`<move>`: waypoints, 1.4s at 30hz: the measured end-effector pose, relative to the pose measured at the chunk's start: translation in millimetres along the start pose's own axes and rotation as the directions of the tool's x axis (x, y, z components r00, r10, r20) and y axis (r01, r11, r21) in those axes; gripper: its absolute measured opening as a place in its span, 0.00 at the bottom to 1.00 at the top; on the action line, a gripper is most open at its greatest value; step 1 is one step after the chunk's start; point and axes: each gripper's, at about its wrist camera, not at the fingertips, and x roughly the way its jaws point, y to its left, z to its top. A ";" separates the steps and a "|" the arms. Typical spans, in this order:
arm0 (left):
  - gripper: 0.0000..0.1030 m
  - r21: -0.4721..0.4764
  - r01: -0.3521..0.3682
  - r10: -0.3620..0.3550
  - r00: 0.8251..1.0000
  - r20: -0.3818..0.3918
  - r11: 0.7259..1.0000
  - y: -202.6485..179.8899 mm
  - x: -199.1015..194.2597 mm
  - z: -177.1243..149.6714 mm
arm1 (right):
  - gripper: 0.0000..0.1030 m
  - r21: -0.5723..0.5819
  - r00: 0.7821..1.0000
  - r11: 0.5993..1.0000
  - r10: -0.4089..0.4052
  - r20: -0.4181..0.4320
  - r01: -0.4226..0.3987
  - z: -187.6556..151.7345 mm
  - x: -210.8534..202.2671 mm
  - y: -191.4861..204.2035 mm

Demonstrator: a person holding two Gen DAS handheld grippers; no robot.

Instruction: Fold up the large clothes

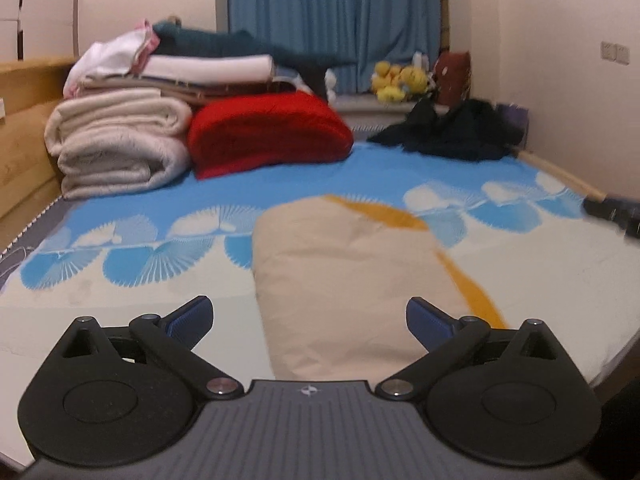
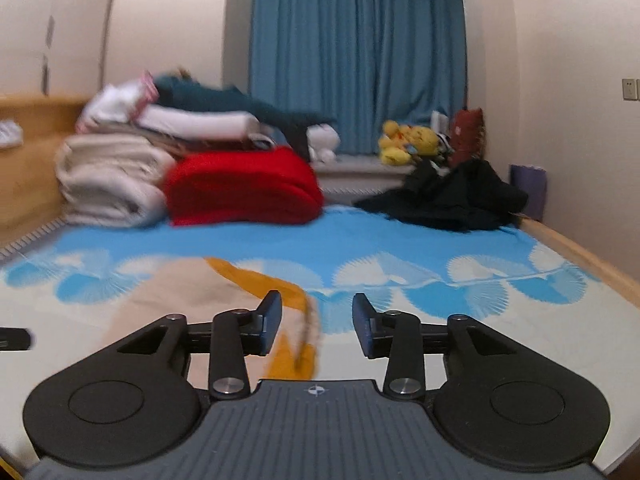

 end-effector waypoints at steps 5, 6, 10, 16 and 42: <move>1.00 -0.037 0.028 -0.027 0.999 0.022 0.999 -19.2 -41.3 -10.1 | 0.72 0.037 0.992 0.992 0.123 -0.001 -0.123 -5.3 -41.5 20.0; 1.00 -0.041 0.016 -0.015 0.999 0.029 0.999 -23.5 -47.1 -15.1 | 0.76 0.037 0.991 0.990 0.135 0.013 -0.135 -4.7 -48.4 24.1; 1.00 -0.073 -0.003 0.003 1.000 -0.002 0.997 -29.6 -42.1 -40.9 | 0.99 -0.003 0.996 0.997 0.083 -0.020 -0.083 -11.6 -67.2 46.2; 1.00 -0.103 -0.104 0.102 0.994 -0.028 0.989 -24.7 -20.8 -38.1 | 0.99 -0.048 0.981 0.993 0.095 -0.167 -0.104 -25.0 -46.5 64.2; 1.00 -0.120 -0.113 0.100 0.989 -0.104 0.986 -24.6 9.9 -43.8 | 0.99 -0.019 0.961 0.996 0.074 -0.268 -0.082 -44.7 -18.9 75.2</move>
